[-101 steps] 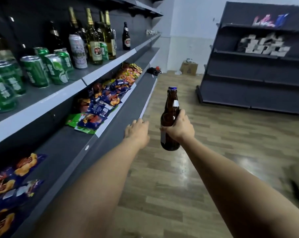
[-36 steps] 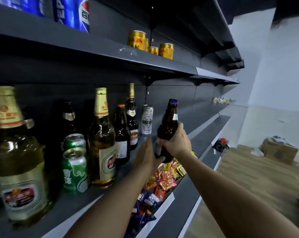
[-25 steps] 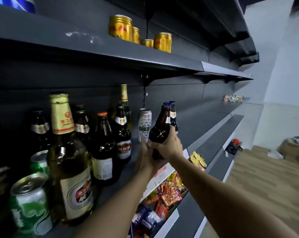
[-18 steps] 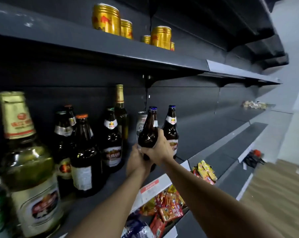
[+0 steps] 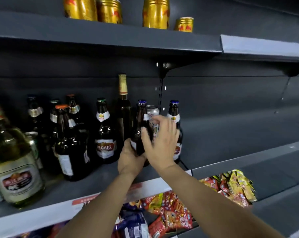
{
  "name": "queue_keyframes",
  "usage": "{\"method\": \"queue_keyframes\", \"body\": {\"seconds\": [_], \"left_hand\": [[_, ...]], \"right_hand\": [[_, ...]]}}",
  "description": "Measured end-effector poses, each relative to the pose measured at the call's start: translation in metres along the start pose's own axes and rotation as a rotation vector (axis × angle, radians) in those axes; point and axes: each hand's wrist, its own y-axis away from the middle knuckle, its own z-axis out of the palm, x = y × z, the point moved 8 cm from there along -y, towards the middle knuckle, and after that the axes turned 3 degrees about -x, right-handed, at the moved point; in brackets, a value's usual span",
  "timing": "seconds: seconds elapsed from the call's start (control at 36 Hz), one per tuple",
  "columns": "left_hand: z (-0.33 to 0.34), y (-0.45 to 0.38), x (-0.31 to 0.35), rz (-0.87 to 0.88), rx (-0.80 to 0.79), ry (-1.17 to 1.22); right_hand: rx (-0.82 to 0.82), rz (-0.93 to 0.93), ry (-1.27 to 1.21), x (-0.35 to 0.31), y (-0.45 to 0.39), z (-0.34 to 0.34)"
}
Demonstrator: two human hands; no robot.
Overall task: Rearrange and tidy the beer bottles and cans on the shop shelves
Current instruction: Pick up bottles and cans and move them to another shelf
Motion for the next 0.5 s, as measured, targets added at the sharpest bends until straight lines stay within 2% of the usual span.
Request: {"method": "queue_keyframes", "body": {"seconds": [0.06,0.11,0.14,0.19,0.28,0.39,0.5], "left_hand": [[0.0,0.0,0.002,-0.002,0.025,0.002],[0.0,-0.001,0.001,0.002,0.057,0.011],[0.0,-0.001,0.001,0.002,0.064,0.007],[0.0,-0.002,0.001,-0.001,0.07,-0.007],[0.002,-0.005,0.001,-0.012,0.073,-0.026],[0.003,-0.008,0.0,-0.022,0.069,-0.031],[0.004,-0.009,-0.001,-0.033,0.09,-0.022]], "right_hand": [[0.122,0.037,-0.044,0.012,-0.007,-0.019],[0.157,0.217,-0.08,0.042,-0.011,-0.029],[0.097,0.315,-0.093,0.058,-0.01,-0.025],[-0.145,0.434,-0.071,0.083,-0.001,-0.009],[-0.424,0.424,0.025,0.1,0.018,0.009],[-0.544,0.396,0.167,0.113,0.015,0.013],[-0.533,0.424,0.169,0.126,0.003,0.015]]}}
